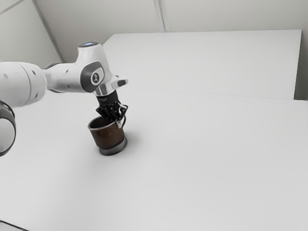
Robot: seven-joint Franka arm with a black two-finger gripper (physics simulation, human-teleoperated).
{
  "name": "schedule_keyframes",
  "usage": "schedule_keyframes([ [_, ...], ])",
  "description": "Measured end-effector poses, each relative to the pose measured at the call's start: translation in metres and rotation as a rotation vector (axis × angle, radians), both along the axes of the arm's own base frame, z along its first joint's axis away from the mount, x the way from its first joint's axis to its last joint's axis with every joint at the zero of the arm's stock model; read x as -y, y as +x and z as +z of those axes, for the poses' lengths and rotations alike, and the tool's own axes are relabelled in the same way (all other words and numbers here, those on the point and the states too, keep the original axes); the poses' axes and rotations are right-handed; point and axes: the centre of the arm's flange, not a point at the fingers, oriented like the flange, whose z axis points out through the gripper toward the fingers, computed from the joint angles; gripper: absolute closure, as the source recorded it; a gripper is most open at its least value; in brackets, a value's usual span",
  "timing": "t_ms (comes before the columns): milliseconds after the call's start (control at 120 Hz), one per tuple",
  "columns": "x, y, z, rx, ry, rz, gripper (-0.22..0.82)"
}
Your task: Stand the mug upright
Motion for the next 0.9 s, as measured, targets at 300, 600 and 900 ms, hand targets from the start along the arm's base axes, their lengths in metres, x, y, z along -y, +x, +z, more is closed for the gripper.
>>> schedule_keyframes([
  [300,0.015,0.001,-0.004,0.000,-0.016,-0.025,0.39],
  [600,0.011,-0.007,0.051,0.067,0.004,-0.047,0.10],
  [900,0.008,-0.012,0.122,0.162,0.106,-0.109,0.02],
])
